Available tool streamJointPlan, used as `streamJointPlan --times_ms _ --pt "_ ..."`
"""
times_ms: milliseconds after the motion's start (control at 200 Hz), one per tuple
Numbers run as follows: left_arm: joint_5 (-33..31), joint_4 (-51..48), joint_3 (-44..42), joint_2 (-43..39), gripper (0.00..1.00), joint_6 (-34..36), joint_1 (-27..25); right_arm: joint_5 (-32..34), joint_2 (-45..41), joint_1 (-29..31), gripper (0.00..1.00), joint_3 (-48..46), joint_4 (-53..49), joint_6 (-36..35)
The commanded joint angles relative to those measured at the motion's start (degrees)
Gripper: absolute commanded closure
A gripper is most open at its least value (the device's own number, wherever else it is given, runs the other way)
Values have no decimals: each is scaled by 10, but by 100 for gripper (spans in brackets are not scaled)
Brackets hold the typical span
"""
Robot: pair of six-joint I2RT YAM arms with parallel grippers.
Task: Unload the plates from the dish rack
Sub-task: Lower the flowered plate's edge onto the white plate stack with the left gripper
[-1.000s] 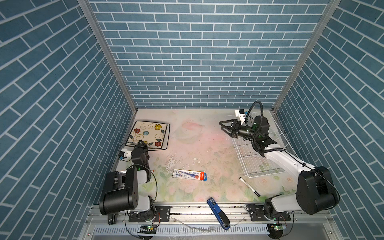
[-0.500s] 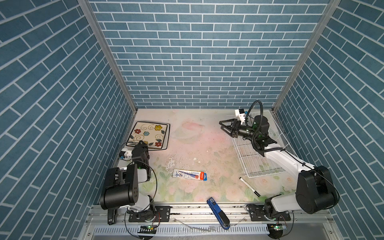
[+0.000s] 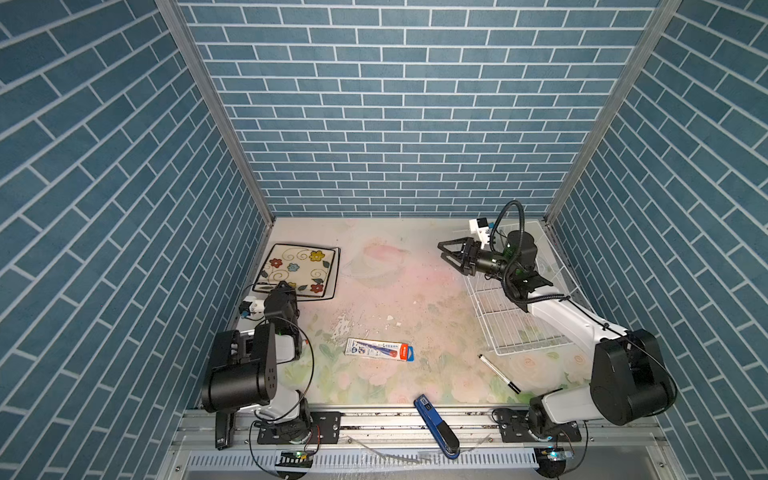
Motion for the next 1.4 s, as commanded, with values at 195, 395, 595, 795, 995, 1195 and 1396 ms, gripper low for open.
streamJointPlan --times_ms 195,395,595,795,995,1195,1396 --pt "8 157 39 25 100 -25 4 -10 3 -1 22 33 6 -20" --pt "8 170 39 46 100 -32 4 -9 6 -1 22 34 6 -19" --pt "2 172 39 53 100 -34 4 -11 9 -1 22 35 7 -19" --pt "0 163 40 55 100 -35 3 -12 10 -1 22 35 8 -21" --pt "-3 168 42 69 100 -41 4 -13 12 -1 22 37 7 -20" --pt "3 176 47 86 100 -52 4 -13 14 -1 22 39 7 -19" --pt "2 176 48 89 100 -47 4 -14 15 -2 22 39 7 -20"
